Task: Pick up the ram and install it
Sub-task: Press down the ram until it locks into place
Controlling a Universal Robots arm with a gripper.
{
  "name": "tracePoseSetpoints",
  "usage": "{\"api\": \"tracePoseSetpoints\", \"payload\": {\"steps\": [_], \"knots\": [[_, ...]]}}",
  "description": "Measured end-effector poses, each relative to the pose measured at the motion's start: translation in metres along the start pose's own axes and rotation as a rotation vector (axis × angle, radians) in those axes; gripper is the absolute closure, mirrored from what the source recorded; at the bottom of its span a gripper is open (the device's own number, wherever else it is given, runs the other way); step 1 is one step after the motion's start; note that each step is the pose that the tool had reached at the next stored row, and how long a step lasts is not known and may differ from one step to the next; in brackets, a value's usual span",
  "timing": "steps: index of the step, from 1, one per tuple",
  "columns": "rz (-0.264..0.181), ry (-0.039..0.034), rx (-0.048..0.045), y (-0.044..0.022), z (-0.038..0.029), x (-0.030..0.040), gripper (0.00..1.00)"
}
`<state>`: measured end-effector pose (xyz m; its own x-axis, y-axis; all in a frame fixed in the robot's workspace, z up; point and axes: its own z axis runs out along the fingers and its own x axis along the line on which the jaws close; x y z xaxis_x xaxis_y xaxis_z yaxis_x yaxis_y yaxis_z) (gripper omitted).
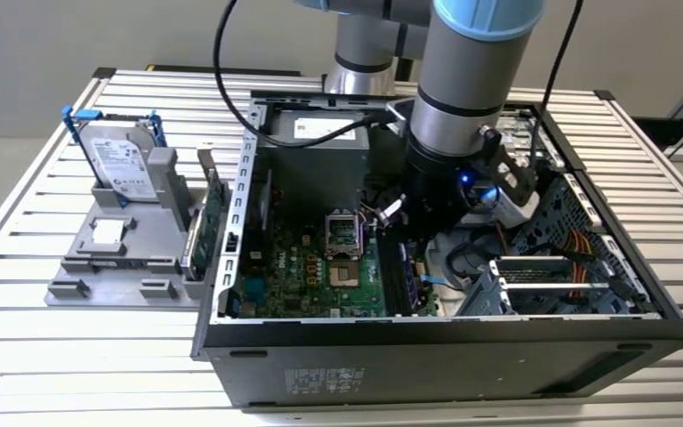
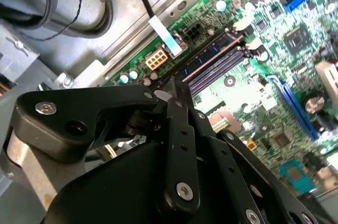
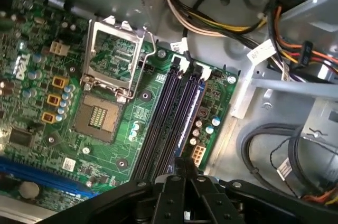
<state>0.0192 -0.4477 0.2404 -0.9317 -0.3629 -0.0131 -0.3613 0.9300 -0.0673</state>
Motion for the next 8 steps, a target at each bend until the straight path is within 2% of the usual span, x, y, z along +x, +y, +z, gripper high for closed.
{"api": "tracePoseSetpoints", "payload": {"steps": [8], "knots": [[-0.139,-0.0096,-0.0022,0.0003,0.0000,-0.0001,1.00]]}}
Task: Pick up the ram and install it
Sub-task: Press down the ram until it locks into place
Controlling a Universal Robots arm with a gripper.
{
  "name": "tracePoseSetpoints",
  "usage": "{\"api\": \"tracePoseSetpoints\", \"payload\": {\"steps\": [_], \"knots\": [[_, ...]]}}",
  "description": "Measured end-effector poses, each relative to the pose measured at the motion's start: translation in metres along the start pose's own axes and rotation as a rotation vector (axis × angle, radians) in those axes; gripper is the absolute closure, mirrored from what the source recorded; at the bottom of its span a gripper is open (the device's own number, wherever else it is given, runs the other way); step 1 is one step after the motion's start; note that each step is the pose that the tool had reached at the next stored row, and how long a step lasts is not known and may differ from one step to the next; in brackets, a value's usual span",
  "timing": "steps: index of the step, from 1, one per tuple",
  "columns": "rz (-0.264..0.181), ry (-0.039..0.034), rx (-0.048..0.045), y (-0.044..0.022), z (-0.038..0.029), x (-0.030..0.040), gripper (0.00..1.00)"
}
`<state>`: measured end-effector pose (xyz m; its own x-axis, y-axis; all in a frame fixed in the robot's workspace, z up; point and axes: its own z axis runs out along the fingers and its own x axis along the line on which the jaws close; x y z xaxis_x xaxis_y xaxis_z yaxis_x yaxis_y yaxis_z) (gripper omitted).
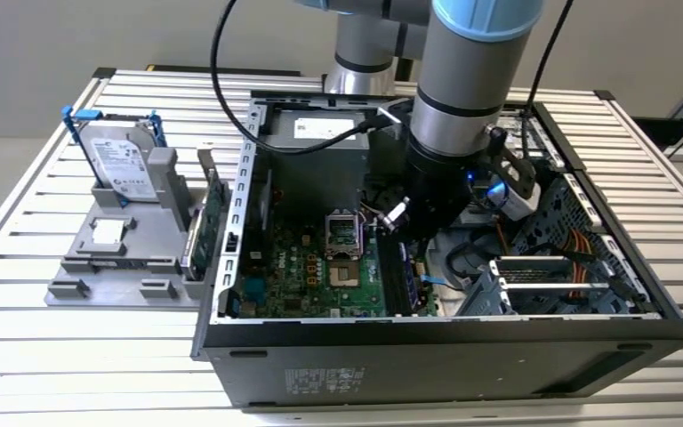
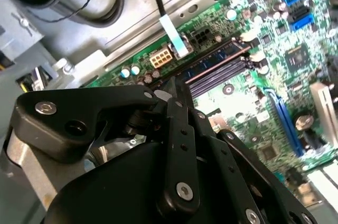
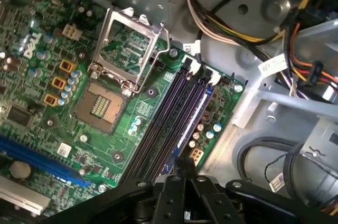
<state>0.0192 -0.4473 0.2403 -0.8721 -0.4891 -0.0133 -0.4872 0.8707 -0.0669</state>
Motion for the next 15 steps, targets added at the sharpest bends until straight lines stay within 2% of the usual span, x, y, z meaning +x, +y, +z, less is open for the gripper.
{"api": "tracePoseSetpoints", "payload": {"steps": [10,15], "knots": [[-0.152,-0.0130,-0.0072,0.0003,0.0004,0.0000,1.00],[-0.243,-0.0194,-0.0095,0.0004,0.0007,0.0000,1.00]]}}
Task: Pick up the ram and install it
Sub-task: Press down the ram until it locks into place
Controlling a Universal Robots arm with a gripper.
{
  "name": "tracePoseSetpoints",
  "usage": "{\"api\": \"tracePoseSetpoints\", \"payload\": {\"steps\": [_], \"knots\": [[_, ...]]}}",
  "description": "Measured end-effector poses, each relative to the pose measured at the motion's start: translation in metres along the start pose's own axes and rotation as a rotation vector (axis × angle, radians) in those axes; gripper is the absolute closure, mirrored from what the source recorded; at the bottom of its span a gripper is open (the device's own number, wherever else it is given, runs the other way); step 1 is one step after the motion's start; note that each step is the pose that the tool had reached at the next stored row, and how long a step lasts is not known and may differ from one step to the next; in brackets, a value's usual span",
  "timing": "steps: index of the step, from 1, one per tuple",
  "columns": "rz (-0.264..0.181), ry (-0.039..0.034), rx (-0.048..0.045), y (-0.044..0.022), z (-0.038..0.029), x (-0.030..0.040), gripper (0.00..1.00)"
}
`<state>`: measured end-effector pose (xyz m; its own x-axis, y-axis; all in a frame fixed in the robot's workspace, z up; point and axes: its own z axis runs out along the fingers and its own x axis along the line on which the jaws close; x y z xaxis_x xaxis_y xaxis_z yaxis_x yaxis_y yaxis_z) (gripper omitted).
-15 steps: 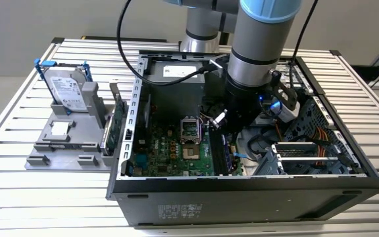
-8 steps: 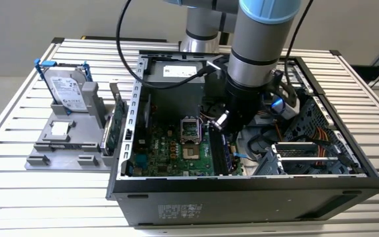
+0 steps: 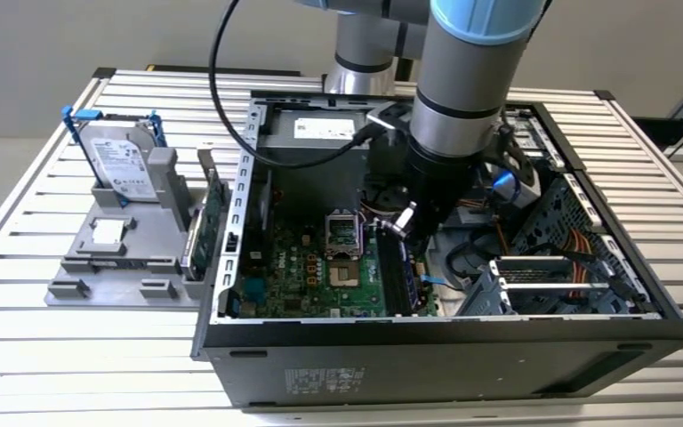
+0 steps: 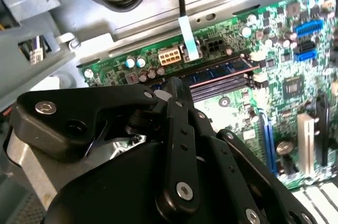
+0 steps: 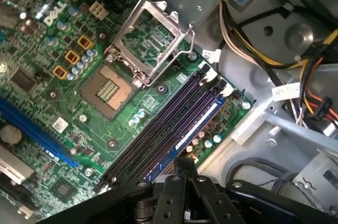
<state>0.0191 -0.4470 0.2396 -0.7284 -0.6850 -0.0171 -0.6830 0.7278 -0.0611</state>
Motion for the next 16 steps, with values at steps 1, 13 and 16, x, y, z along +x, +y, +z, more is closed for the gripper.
{"api": "tracePoseSetpoints", "payload": {"steps": [1,13,16], "knots": [[-0.018,-0.0011,-0.0004,0.0000,0.0001,0.0000,1.00],[-0.236,-0.0144,-0.0041,0.0002,0.0022,0.0001,1.00],[-0.292,-0.0179,-0.0050,0.0003,0.0039,0.0001,1.00]]}}
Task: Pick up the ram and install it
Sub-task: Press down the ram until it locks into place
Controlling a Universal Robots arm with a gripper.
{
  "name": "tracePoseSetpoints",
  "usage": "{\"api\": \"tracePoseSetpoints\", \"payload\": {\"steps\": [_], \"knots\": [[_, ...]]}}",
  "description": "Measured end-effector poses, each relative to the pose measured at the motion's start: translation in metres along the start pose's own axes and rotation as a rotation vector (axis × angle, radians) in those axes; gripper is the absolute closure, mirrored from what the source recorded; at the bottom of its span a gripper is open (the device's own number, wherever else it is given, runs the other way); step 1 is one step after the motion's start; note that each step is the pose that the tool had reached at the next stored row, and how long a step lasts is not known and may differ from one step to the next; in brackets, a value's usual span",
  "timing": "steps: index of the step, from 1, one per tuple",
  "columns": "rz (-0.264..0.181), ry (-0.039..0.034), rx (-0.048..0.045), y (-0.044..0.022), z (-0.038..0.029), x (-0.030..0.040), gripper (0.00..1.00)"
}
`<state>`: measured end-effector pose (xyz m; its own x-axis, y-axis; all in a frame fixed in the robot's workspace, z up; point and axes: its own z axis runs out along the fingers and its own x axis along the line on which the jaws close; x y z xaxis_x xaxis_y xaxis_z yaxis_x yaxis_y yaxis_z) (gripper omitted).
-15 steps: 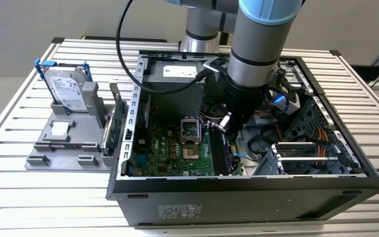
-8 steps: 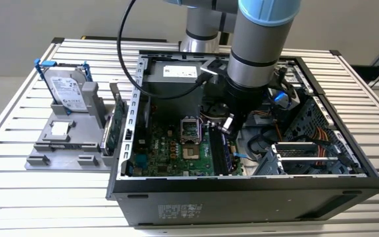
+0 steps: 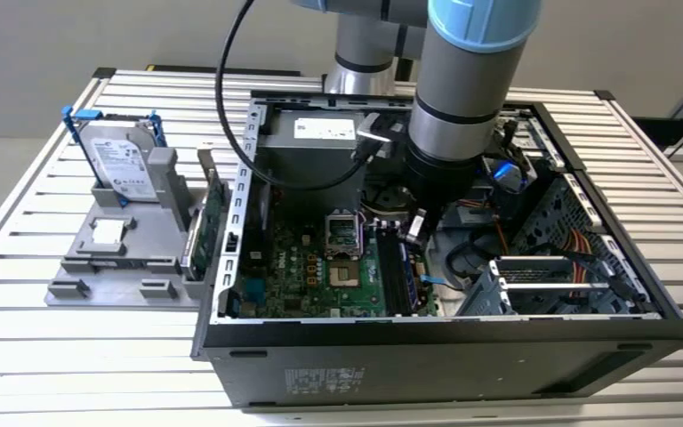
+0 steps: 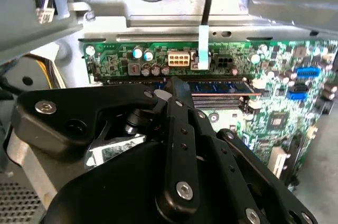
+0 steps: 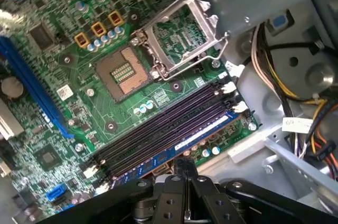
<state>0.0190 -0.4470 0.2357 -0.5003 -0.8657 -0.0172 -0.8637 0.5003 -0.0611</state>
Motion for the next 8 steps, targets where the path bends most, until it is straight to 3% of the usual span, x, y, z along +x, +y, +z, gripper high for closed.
{"api": "tracePoseSetpoints", "payload": {"steps": [8], "knots": [[-0.132,-0.0082,-0.0024,0.0008,0.0031,0.0004,1.00]]}}
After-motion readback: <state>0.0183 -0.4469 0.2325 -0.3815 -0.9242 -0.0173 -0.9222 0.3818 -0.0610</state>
